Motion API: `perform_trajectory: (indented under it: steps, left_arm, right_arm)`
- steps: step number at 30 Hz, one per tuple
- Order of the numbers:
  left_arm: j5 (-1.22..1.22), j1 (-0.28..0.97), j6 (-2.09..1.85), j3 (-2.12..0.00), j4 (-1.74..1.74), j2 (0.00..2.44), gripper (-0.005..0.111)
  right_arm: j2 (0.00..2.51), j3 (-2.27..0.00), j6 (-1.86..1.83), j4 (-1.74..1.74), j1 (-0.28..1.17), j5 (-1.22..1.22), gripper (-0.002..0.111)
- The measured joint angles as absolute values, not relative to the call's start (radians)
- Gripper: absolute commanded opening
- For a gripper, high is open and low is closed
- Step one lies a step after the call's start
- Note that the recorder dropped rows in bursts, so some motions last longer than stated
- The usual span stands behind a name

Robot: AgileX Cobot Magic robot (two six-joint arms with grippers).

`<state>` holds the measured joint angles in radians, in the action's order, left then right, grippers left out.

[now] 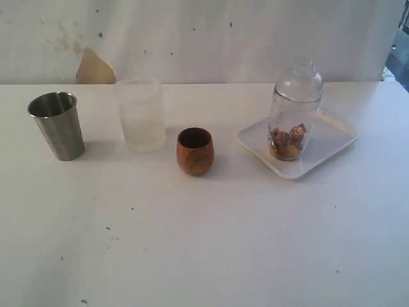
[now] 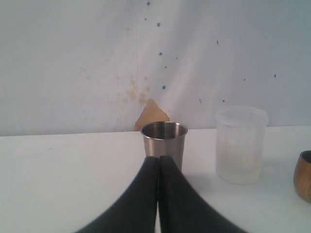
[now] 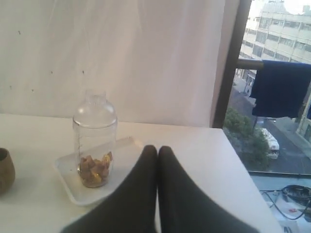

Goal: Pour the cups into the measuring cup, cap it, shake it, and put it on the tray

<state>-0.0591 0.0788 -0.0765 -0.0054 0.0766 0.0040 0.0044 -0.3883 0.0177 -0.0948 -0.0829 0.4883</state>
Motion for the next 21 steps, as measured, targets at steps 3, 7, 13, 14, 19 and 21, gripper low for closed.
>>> perform_trajectory:
  steps: [3,7,13,14,19,21]
  left_arm:
    - [-0.059,0.079,-0.077,-0.005,0.077,0.004,0.000]
    - [-0.059,0.079,-0.077,-0.005,0.077,0.004,0.000]
    - [-0.059,0.079,-0.077,-0.005,0.077,0.004,0.000]
    - [-0.059,0.079,-0.077,-0.005,0.077,0.004,0.000]
    - [-0.059,0.079,-0.077,-0.005,0.077,0.004,0.000]
    - [-0.059,0.079,-0.077,-0.005,0.077,0.004,0.000]
  right_arm:
    - [0.004,-0.231,0.055,-0.093,-0.081,0.386,0.000]
    - [0.004,-0.090,0.118,-0.075,-0.081,0.186,0.000]
    - [0.004,-0.007,0.131,-0.070,-0.081,0.101,0.000]
    - [0.004,-0.007,0.131,-0.070,-0.081,0.099,0.000]
    - [0.004,-0.007,0.131,-0.070,-0.081,0.103,0.000]
    - [0.004,-0.007,0.131,-0.070,-0.081,0.107,0.000]
